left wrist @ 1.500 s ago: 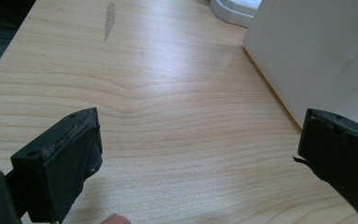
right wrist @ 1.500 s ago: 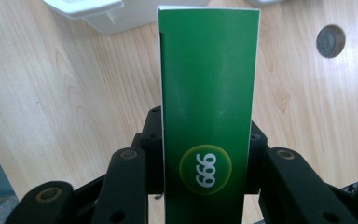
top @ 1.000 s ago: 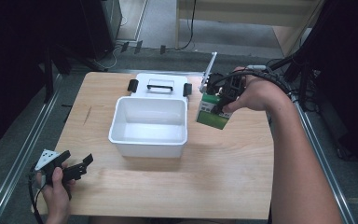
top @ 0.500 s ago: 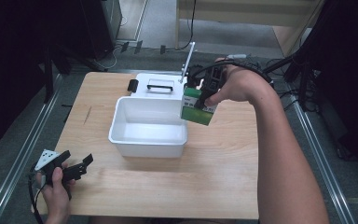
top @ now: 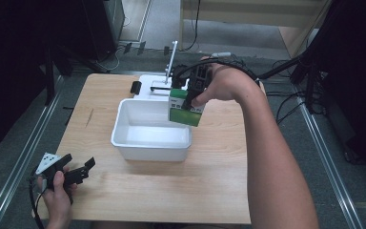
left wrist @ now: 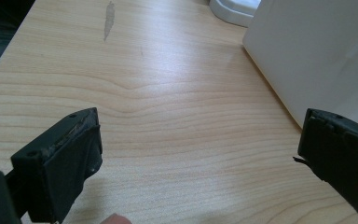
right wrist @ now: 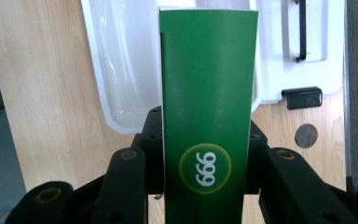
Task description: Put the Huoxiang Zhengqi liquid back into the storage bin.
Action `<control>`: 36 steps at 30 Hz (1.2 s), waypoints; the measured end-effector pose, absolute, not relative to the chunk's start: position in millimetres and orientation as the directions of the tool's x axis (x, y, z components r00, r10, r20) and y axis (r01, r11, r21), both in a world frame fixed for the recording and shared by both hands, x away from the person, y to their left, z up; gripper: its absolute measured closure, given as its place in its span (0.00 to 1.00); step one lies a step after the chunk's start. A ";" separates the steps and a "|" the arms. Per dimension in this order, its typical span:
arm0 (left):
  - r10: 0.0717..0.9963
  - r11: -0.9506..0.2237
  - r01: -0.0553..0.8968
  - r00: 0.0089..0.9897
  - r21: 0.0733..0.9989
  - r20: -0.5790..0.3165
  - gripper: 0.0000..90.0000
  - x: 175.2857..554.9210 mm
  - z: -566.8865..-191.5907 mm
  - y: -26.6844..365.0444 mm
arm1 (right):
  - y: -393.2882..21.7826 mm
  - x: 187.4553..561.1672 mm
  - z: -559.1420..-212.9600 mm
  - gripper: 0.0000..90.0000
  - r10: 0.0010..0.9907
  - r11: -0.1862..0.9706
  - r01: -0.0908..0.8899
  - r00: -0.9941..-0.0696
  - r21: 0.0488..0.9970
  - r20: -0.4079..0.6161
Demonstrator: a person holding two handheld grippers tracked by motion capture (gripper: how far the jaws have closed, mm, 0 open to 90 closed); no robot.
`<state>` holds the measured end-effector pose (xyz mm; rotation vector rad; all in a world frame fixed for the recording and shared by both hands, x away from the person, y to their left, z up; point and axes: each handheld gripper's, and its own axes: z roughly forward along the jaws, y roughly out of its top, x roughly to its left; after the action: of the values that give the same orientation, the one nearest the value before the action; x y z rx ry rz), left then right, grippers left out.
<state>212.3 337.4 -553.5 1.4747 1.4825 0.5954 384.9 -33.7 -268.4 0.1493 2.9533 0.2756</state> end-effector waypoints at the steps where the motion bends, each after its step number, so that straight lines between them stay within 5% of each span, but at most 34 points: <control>1: 0.950 0.161 0.500 0.154 0.851 -0.271 0.00 212.3 -553.5 337.4 | -28.1 384.8 -269.9 0.71 0.108 0.979 0.076 -0.981 0.192 -0.159; 36: 0.949 0.161 0.503 0.157 0.849 -0.272 0.00 212.3 -553.4 337.9 | 2.2 394.9 -324.9 0.71 0.007 0.992 -0.014 -0.986 0.124 -0.167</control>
<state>212.3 337.9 -553.4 1.4777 1.4815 0.5895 394.9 2.2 -324.9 -0.0058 2.9675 0.1860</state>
